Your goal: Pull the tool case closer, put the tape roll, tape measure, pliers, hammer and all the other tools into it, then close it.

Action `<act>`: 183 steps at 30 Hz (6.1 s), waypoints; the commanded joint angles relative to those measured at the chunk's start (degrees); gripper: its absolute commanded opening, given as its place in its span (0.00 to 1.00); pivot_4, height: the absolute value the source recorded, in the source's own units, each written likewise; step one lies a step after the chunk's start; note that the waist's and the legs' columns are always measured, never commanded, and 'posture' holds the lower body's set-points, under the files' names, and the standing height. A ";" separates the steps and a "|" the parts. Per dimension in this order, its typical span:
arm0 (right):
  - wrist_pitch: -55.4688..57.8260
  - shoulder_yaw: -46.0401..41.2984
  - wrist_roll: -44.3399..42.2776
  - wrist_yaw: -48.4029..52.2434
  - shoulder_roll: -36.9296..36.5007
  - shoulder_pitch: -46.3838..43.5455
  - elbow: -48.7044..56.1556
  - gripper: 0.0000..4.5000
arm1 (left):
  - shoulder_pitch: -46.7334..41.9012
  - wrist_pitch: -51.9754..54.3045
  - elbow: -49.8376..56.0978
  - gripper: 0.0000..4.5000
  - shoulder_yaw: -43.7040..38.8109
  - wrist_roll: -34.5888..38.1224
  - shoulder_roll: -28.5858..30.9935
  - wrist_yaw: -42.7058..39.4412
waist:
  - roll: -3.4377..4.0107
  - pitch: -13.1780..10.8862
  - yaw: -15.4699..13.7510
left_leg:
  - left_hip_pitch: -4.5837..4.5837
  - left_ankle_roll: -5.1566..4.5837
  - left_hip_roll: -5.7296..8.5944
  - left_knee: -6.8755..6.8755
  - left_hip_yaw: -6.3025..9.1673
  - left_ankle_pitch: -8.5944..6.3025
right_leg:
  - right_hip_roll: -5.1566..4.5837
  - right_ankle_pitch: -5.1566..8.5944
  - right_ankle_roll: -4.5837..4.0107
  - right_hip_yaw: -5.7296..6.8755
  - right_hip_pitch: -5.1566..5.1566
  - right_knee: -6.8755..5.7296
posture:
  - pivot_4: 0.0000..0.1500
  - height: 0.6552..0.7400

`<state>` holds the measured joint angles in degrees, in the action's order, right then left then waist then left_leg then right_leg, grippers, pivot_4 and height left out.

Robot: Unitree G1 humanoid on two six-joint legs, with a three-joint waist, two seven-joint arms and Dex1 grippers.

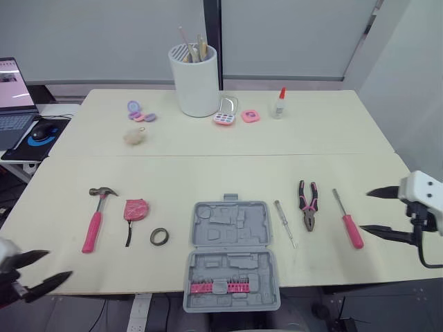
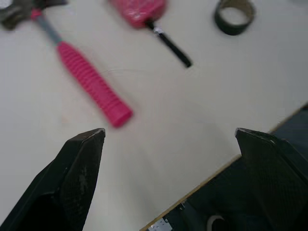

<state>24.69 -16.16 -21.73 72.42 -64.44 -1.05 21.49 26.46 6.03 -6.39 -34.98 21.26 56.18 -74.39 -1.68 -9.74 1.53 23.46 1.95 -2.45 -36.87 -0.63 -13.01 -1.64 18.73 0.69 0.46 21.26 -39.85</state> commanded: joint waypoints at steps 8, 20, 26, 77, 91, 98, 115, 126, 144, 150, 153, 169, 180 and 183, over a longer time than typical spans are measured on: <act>6.76 17.97 -4.27 -3.09 7.14 -17.10 9.93 1.00 | -11.74 1.84 9.20 1.00 14.16 0.03 1.25 -2.17 | -0.02 -0.02 0.08 | 0.11 0.01 0.02 -0.01 0.02 -0.01 | 0.07 0.00 -0.01 -0.03 0.08 0.02 | 1.00 0.97; 6.54 28.08 -1.73 -5.86 13.73 -21.31 10.82 1.00 | -22.70 -8.05 1.22 0.72 27.90 -6.82 -4.01 -1.14 | -0.03 -0.02 0.08 | 0.12 0.01 -0.07 -0.07 0.06 -0.01 | 0.23 0.00 -0.03 -0.05 0.10 -0.05 | 1.00 0.97; 5.75 30.61 0.13 -6.50 15.44 -21.47 10.63 1.00 | -26.09 -11.81 -6.17 0.72 31.90 -9.38 -4.65 -2.21 | -0.03 -0.02 0.17 | 0.12 0.01 -0.12 -0.08 0.06 -0.01 | 0.29 -0.01 -0.03 -0.05 0.12 -0.07 | 1.00 0.97; 16.55 29.93 1.12 -17.17 16.08 -19.47 14.10 1.00 | -52.52 12.84 -5.64 0.01 46.20 -9.47 -17.98 4.42 | -0.05 -0.02 0.08 | 0.30 0.01 -0.05 -0.17 0.22 0.00 | 0.53 -0.01 -0.02 0.02 0.16 -0.09 | 1.00 0.97; 15.71 30.79 2.31 -17.51 16.67 -20.16 13.21 1.00 | -52.84 10.30 -10.00 0.01 47.57 -12.71 -21.19 5.02 | -0.05 -0.02 0.05 | 0.32 0.01 -0.01 -0.19 0.24 0.00 | 0.52 -0.01 -0.03 0.02 0.16 -0.09 | 1.00 0.97; 15.73 30.75 2.57 -17.36 16.52 -19.95 13.43 1.00 | -52.98 9.68 -11.12 0.01 47.75 -13.47 -21.71 4.76 | -0.05 -0.02 0.06 | 0.32 0.01 -0.03 -0.19 0.25 0.00 | 0.52 -0.01 -0.03 0.02 0.16 -0.09 | 1.00 0.97; 16.56 30.28 2.29 -17.75 16.18 -19.25 14.65 1.00 | -55.36 7.43 -13.59 0.15 46.64 -14.15 -22.87 5.88 | -0.05 -0.02 -0.08 | 0.33 0.01 0.01 -0.20 0.25 0.00 | 0.52 -0.01 -0.02 0.04 0.15 -0.09 | 1.00 0.97; 16.69 29.56 2.28 -18.03 15.96 -18.59 14.87 1.00 | -52.99 12.03 -3.71 0.84 44.58 -10.02 -16.88 1.24 | -0.05 -0.02 0.02 | 0.32 0.01 -0.02 -0.19 0.25 0.00 | 0.52 -0.01 -0.03 0.02 0.16 -0.09 | 1.00 0.97; 16.31 29.52 2.36 -17.93 15.79 -18.53 14.59 1.00 | -51.64 4.60 -6.49 0.36 42.75 -9.21 -17.75 2.51 | -0.05 -0.02 -0.03 | 0.33 0.01 -0.02 -0.19 0.26 0.01 | 0.51 -0.01 -0.03 0.02 0.16 -0.08 | 1.00 0.97; 16.23 29.58 2.38 -17.90 15.91 -18.85 14.33 1.00 | -50.83 -7.18 -9.43 0.36 45.13 -13.05 -15.62 -0.41 | -0.05 -0.02 0.02 | 0.32 0.01 -0.03 -0.19 0.25 0.00 | 0.50 -0.01 -0.03 0.02 0.16 -0.08 | 1.00 0.97; 16.25 29.66 2.36 -17.90 16.00 -18.99 14.27 1.00 | -51.30 -13.37 -12.82 0.36 46.41 -15.83 -15.42 -0.70 | -0.05 -0.02 -0.04 | 0.32 0.01 -0.05 -0.19 0.25 0.01 | 0.50 -0.01 -0.03 0.03 0.16 -0.08 | 1.00 0.97; 16.49 29.79 2.37 -18.04 15.92 -18.64 14.74 1.00 | -56.48 -27.94 -23.26 0.36 50.10 -23.55 -18.13 2.04 | -0.05 -0.02 -0.03 | 0.34 0.01 -0.03 -0.19 0.24 0.00 | 0.52 -0.01 -0.03 0.05 0.17 -0.09 | 1.00 0.97; 16.74 29.75 2.20 -18.09 15.98 -18.70 14.93 1.00 | -58.95 -31.23 -25.86 0.17 51.43 -26.45 -19.61 4.12 | -0.05 -0.02 -0.04 | 0.34 0.01 -0.02 -0.19 0.24 0.01 | 0.53 -0.01 -0.03 0.06 0.17 -0.09 | 1.00 0.97; 16.80 29.69 2.13 -18.11 15.99 -18.65 14.99 1.00 | -59.05 -31.71 -25.77 0.00 51.61 -26.65 -19.47 3.84 | -0.05 -0.02 -0.05 | 0.33 0.01 -0.01 -0.20 0.24 0.00 | 0.53 -0.01 -0.03 0.07 0.16 -0.09 | 1.00 0.97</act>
<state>41.79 14.80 -19.16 54.63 -48.22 -19.32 34.09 -31.63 -24.62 -32.38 16.48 -5.16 36.60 -70.62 -1.74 -9.75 1.48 23.79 1.96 -2.46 -37.07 -0.40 -13.00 -1.11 18.72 0.67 0.52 21.42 -39.95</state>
